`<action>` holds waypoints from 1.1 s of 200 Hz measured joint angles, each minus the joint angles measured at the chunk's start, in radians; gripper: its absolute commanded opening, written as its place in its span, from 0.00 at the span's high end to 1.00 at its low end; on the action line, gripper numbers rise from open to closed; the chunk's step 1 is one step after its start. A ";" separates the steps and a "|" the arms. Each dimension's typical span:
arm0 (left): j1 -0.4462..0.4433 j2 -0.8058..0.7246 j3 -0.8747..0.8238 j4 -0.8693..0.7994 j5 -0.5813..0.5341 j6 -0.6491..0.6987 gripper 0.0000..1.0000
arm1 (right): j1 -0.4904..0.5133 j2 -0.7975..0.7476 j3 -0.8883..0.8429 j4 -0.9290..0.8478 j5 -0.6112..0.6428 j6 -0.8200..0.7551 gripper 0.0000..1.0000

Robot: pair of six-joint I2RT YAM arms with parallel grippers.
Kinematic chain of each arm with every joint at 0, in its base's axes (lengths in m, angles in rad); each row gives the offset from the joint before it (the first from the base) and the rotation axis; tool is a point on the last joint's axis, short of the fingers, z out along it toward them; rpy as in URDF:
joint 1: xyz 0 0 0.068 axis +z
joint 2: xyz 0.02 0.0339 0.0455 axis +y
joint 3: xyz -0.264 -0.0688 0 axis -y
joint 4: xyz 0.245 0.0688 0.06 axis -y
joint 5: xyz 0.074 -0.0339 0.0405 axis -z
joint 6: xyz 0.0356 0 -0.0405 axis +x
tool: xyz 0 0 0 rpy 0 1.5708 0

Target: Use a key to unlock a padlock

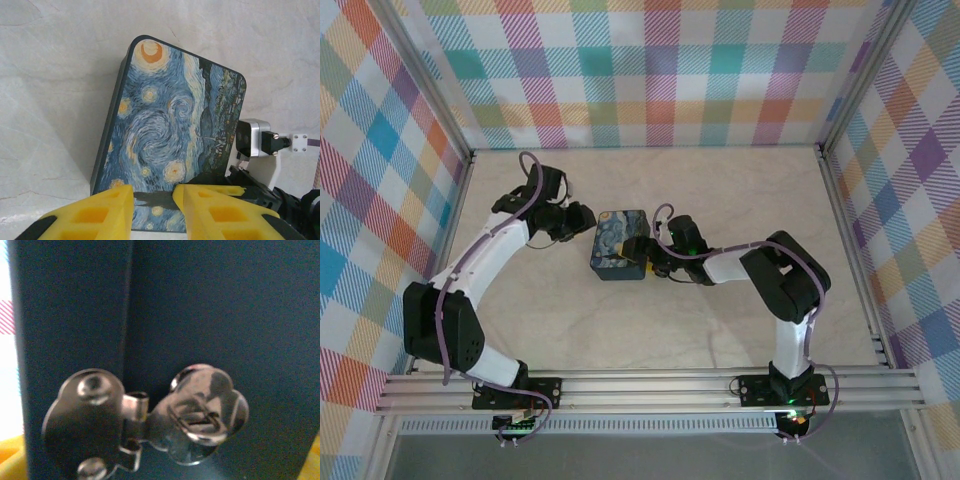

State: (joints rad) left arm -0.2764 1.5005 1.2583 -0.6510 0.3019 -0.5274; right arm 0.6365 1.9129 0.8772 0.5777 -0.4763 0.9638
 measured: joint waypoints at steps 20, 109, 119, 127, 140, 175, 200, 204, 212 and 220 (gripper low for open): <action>0.000 0.011 0.003 0.001 0.000 0.000 0.68 | -0.012 0.016 0.014 0.008 -0.040 0.005 0.00; 0.000 0.032 0.016 0.004 0.000 0.000 0.69 | -0.013 -0.005 0.187 -0.426 0.106 -0.092 0.00; 0.000 0.032 0.016 0.005 0.000 0.000 0.69 | -0.014 -0.005 0.220 -0.501 0.138 -0.112 0.00; 0.000 0.032 0.016 0.006 0.002 0.000 0.69 | -0.013 -0.005 0.245 -0.550 0.159 -0.123 0.00; 0.000 0.032 0.016 0.006 0.003 0.000 0.70 | -0.011 -0.006 0.279 -0.614 0.188 -0.141 0.00; 0.000 0.032 0.016 0.005 0.000 0.009 0.70 | -0.007 -0.022 0.299 -0.679 0.227 -0.166 0.00; -0.001 0.032 0.024 -0.010 -0.034 0.051 0.69 | -0.008 -0.097 0.280 -0.727 0.251 -0.232 0.00; -0.001 0.032 0.027 -0.014 -0.045 0.059 0.67 | -0.008 -0.111 0.277 -0.733 0.250 -0.246 0.00; -0.001 0.032 0.034 -0.020 -0.079 0.082 0.66 | -0.009 -0.156 0.269 -0.743 0.253 -0.292 0.00; -0.001 0.032 0.039 -0.024 -0.114 0.100 0.64 | -0.010 -0.202 0.264 -0.752 0.257 -0.337 0.00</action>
State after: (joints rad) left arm -0.2771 1.5326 1.2968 -0.6746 0.1883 -0.4271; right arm 0.6262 1.7107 1.1416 -0.1738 -0.2192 0.6270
